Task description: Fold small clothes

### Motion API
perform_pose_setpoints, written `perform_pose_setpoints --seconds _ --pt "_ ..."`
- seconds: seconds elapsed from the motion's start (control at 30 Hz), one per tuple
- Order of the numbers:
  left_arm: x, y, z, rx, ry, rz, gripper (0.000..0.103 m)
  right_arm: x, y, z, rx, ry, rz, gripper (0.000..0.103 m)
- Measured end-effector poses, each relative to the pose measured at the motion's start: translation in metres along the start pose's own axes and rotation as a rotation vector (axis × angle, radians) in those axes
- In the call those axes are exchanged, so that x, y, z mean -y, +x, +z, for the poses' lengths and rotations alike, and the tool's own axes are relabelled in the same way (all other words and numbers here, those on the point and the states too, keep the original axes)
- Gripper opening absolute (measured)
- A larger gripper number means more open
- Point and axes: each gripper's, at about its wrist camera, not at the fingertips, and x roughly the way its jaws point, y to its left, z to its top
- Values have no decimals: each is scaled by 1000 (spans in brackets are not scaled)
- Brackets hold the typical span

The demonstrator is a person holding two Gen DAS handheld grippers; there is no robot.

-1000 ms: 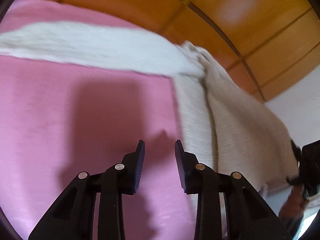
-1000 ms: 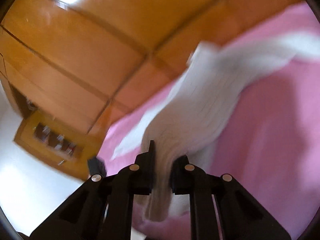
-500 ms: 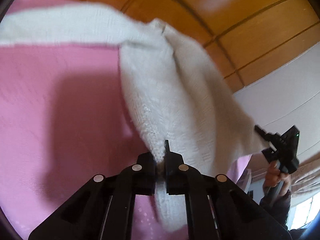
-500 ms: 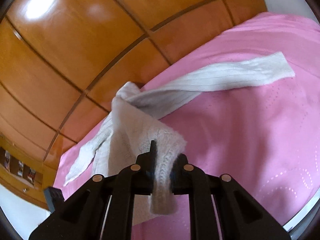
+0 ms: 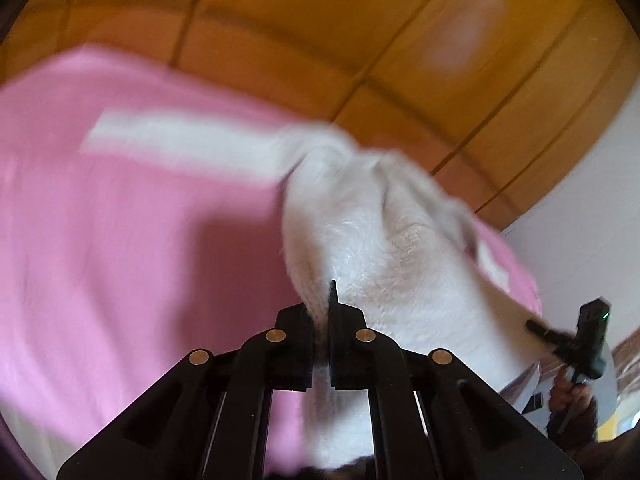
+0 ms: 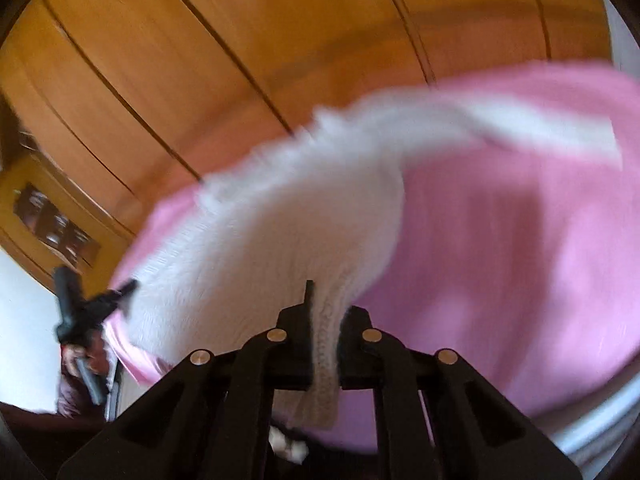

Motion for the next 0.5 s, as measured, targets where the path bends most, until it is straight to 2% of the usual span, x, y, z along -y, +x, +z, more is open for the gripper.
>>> perform_pose_setpoints --seconds 0.07,0.13,0.2,0.23,0.27,0.3,0.33,0.37,0.4,0.43,0.5 --pt "-20 11 -34 -69 -66 25 4 19 22 -31 -92 57 -57 6" --pt "-27 25 -62 -115 -108 19 4 33 36 -55 -149 92 -117 6" --pt "-23 34 -67 -127 -129 2 5 40 41 -62 -165 108 -141 6" --pt "-21 32 -67 -115 -145 6 11 40 39 -62 -161 111 -148 7" --pt "-26 31 -61 -93 -176 13 24 38 36 -60 -153 98 -154 7" --pt "-35 18 -57 -80 -194 6 33 33 32 -57 -141 73 -166 10" --pt "-40 15 -50 -54 -217 9 47 26 27 -51 -119 43 -195 20" --pt "-47 10 -39 -7 -242 37 50 20 23 -47 -97 22 -227 28" --pt "-50 11 -28 23 -254 66 50 20 18 -44 -79 14 -246 50" --pt "-56 7 -17 49 -270 92 50 16 12 -41 -47 10 -268 55" --pt "-77 2 6 105 -318 157 50 8 8 -33 -10 -6 -282 55"
